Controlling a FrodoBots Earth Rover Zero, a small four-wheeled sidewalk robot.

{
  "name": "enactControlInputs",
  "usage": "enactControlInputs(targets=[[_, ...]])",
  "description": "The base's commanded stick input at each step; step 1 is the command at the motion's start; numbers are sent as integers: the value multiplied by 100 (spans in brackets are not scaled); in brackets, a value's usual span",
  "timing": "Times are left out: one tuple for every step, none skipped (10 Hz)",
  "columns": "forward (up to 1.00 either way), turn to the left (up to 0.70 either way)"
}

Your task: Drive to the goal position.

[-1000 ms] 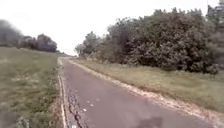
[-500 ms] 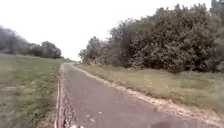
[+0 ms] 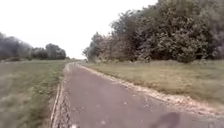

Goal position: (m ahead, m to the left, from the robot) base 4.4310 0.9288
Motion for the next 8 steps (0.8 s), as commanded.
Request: enactControlInputs(targets=[[70,0],[70,0],[70,0],[70,0],[70,0],[70,0],[70,0],[70,0]])
